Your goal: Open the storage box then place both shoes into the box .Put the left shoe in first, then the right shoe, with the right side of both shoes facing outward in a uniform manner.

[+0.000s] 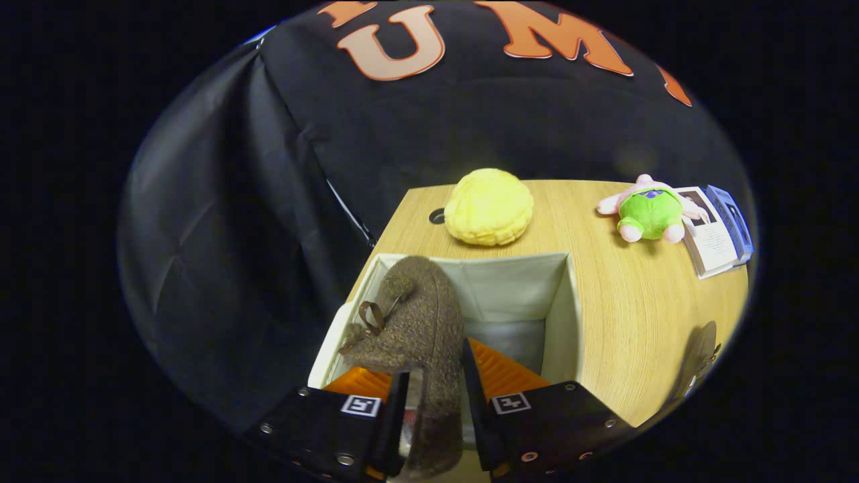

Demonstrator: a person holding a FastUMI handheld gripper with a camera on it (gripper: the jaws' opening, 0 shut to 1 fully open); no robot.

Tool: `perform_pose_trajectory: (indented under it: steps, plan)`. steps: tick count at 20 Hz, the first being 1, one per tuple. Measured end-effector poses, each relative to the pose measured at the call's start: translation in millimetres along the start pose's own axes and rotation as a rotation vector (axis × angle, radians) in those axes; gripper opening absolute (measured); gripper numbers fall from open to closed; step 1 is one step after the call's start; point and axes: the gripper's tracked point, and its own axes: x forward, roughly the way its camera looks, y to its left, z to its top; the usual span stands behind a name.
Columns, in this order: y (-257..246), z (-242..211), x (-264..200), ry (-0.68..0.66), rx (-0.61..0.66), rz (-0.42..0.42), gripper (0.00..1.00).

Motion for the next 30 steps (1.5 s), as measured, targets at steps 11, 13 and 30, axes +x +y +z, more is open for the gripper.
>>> perform_pose_trajectory:
  steps: [11,13,30]
  plan:
    - [6,10,-54,-0.028,-0.119,0.058,0.89]
    - [-9,15,-78,-0.084,-0.135,0.050,0.90]
    - [-337,-101,-166,-0.143,-0.055,-0.334,0.91]
